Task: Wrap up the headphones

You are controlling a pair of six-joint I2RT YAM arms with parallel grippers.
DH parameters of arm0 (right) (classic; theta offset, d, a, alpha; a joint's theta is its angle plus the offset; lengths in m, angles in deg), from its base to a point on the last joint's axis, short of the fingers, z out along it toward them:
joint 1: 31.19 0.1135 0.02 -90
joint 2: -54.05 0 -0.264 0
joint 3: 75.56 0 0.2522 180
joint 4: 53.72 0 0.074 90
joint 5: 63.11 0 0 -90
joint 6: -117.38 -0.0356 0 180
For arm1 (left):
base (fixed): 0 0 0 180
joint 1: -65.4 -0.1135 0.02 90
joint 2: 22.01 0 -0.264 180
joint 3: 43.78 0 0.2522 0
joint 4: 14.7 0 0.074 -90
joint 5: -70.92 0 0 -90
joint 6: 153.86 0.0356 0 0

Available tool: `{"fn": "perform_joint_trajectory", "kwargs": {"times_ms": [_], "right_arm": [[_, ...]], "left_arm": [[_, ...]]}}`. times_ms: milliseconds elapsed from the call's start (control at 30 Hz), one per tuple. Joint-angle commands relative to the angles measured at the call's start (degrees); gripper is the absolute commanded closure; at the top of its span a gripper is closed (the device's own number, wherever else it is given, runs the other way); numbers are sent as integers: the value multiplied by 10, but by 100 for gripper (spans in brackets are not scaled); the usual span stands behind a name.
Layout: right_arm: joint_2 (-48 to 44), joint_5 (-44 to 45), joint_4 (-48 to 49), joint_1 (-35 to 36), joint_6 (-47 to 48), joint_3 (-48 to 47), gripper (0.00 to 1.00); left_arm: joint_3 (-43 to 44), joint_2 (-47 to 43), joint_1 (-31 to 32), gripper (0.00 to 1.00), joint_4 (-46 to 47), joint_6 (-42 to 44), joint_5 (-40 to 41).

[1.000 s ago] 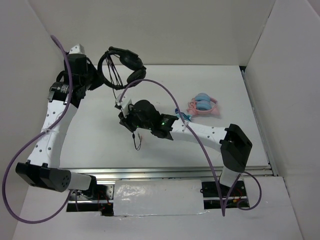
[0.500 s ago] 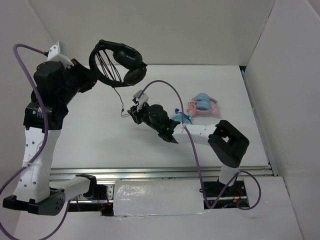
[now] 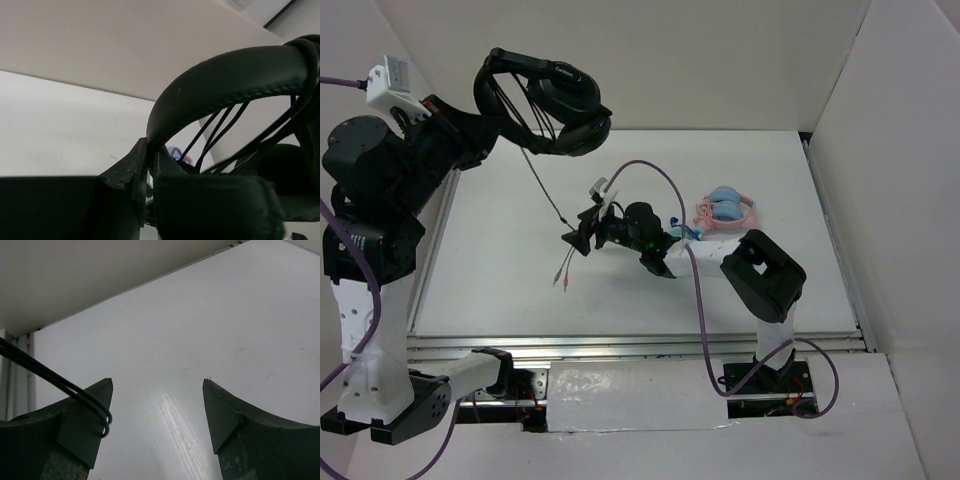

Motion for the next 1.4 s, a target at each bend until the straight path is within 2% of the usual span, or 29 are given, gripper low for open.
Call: {"fn": "perform_joint_trajectory", "kwargs": {"times_ms": [0,133,200,233,267,333,500,533,600,633,767,967,1267,1367], "right_arm": [[-26,-141,-31,0,-10,11,20],[-41,-170,-36,4,-10,65,21],[-30,-176,-45,4,-12,61,31],[-19,-176,-52,4,-17,51,47],[-13,-173,-56,3,-21,44,54],[-4,-165,-50,-2,-28,32,58],[-17,-172,31,-9,-52,71,33],[-26,-171,49,-8,-53,86,22],[-33,-160,120,-7,-55,132,11],[-37,-159,143,-7,-56,145,1],[-42,-170,247,-4,-42,188,0],[-48,-172,286,11,3,195,0],[-21,-204,353,22,-17,139,0],[-7,-175,384,22,-46,105,0]], "left_arm": [[49,-1,-2,100,30,-1,-5],[44,-1,-3,100,37,-3,-11],[40,-2,-5,100,40,-4,-20],[39,-2,-5,100,43,-6,-23],[40,-3,-5,100,44,-6,-28],[48,1,-5,100,42,-3,-38],[60,9,-5,100,33,-2,-31],[62,10,-5,100,34,-1,-31],[62,11,-5,100,34,-2,-34],[62,11,-6,100,34,-1,-34],[64,11,-6,100,31,-1,-33],[66,8,-6,100,33,-2,-35],[69,7,-7,100,34,-3,-41],[75,8,-7,100,31,-4,-39]]}}
